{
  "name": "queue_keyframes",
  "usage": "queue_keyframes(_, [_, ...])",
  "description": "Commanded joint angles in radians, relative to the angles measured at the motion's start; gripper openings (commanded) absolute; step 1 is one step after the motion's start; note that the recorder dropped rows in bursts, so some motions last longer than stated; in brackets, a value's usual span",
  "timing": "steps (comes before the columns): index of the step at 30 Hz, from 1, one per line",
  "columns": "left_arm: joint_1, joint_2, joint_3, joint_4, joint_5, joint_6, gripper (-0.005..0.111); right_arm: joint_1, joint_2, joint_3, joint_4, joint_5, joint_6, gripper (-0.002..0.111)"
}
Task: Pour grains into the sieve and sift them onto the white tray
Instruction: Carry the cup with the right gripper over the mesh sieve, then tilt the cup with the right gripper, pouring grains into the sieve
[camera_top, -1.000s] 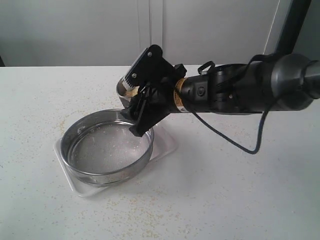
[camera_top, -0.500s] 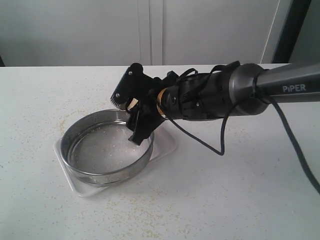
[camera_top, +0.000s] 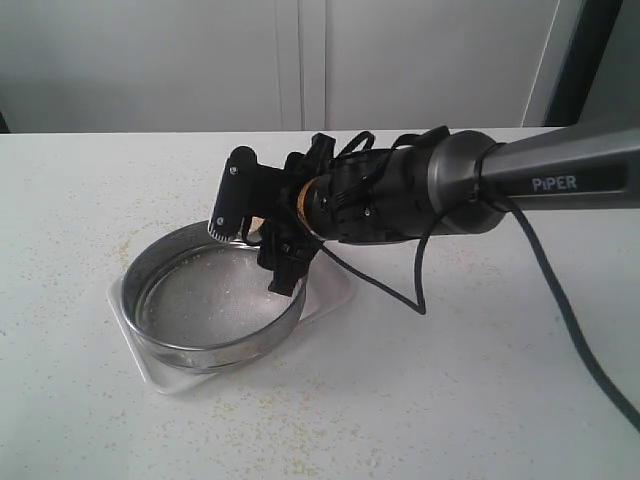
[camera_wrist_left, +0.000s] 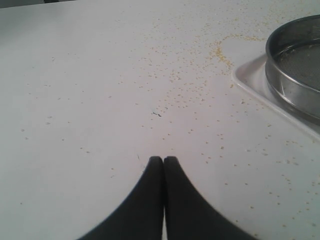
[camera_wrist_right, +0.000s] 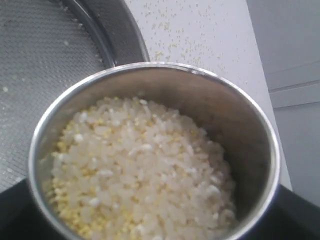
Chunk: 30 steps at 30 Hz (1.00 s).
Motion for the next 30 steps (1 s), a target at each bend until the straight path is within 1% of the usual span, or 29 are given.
queue_keyframes(1, [0.002, -0.004, 0.004, -0.009, 0.001, 0.0, 0.0, 0.007, -0.003, -0.015, -0.019, 0.013, -0.062, 0.0])
queue_keyframes(10, [0.002, -0.004, 0.004, -0.009, 0.001, 0.0, 0.0, 0.017, -0.003, -0.016, -0.025, 0.013, -0.175, 0.0])
queue_keyframes(17, [0.002, -0.004, 0.004, -0.009, 0.001, 0.0, 0.0, 0.018, -0.003, -0.048, -0.07, 0.033, -0.176, 0.0])
queue_keyframes(25, [0.002, -0.004, 0.004, -0.009, 0.001, 0.0, 0.0, 0.018, -0.001, -0.05, -0.119, 0.052, -0.223, 0.0])
queue_keyframes(30, [0.002, -0.004, 0.004, -0.009, 0.001, 0.0, 0.0, 0.02, -0.001, -0.05, -0.194, 0.079, -0.223, 0.0])
